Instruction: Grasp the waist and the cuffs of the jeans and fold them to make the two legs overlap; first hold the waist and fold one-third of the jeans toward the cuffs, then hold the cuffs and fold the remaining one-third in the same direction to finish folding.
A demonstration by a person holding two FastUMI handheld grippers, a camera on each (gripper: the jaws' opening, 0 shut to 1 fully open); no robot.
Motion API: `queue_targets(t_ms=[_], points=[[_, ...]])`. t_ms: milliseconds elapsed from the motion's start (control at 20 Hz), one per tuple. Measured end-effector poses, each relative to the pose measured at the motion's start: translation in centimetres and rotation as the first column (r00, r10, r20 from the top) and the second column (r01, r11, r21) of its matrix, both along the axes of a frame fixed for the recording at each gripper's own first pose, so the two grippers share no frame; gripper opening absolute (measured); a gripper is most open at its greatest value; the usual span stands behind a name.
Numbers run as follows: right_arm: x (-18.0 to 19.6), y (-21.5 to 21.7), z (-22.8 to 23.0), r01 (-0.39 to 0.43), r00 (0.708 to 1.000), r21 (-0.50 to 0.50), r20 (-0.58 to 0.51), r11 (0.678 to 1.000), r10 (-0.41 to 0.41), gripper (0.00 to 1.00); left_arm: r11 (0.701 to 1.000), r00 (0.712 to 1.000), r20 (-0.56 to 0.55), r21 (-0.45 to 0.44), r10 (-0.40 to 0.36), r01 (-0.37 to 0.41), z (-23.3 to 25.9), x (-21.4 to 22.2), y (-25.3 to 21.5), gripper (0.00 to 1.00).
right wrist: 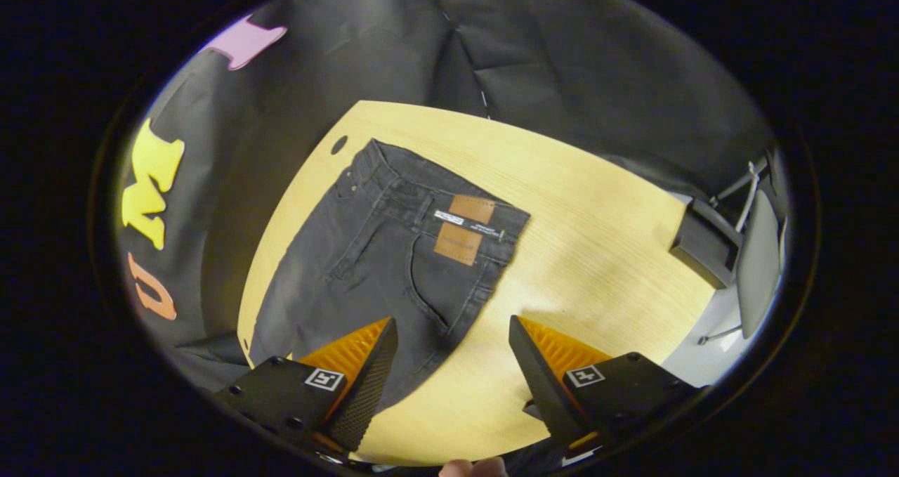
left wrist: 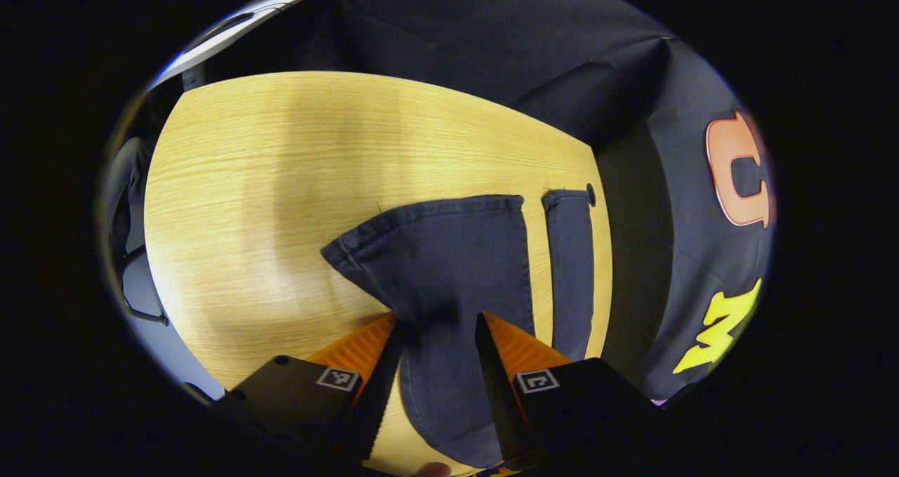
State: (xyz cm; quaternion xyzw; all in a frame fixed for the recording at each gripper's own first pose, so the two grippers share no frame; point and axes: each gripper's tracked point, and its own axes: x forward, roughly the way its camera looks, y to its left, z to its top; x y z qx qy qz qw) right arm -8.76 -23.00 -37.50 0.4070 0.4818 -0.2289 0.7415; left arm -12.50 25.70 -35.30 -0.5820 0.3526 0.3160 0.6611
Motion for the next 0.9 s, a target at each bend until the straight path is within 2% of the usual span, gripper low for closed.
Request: queue_targets(t_ms=[150,200,250,450,500,550,650,800,900], points=[[1.0,0.0,-0.9,0.091,0.996,0.056,-0.003,0.994,-0.091,0.98,0.998,0.999,-0.003,-0.038,0.048,-0.048,-0.2,-0.2,0.5,0.47],[1.4,0.3,-1.1,0.090,0.996,0.060,-0.003,0.994,-0.090,0.93,0.997,0.998,-0.006,-0.045,0.058,-0.059,-0.3,-0.3,0.6,0.43],[1.9,0.4,-0.9,0.081,0.997,0.058,0.000,0.995,-0.081,0.97,0.997,0.998,-0.008,-0.048,0.063,-0.063,-0.4,-0.2,0.4,0.38],[4.0,1.5,-1.2,0.048,0.999,0.015,-0.004,0.999,-0.048,0.99,0.998,0.999,-0.021,-0.048,0.037,-0.038,-0.5,0.5,0.3,0.28],[4.1,1.4,-1.5,0.045,0.999,-0.008,-0.021,0.999,-0.045,0.93,0.998,0.999,-0.024,-0.046,0.029,-0.030,-0.5,0.7,0.0,0.27],[4.3,1.4,-1.6,0.059,0.998,-0.031,-0.034,0.998,-0.060,0.96,0.999,0.999,-0.027,-0.044,0.021,-0.022,-0.5,1.0,-0.1,0.25],[4.2,1.2,-2.1,0.101,0.992,-0.075,-0.072,0.992,-0.107,0.96,0.999,0.999,-0.039,-0.036,0.006,-0.008,-0.8,1.5,-0.2,0.22],[3.7,0.6,-2.6,0.158,0.975,-0.116,-0.140,0.980,-0.174,0.83,1.000,0.999,-0.054,-0.030,-0.007,0.005,-0.9,1.7,-0.1,0.15],[2.5,-0.3,-2.7,0.137,0.967,-0.140,-0.195,0.981,-0.163,0.50,0.999,0.998,-0.054,-0.037,-0.011,0.009,-1.0,1.9,-0.2,0.13]])
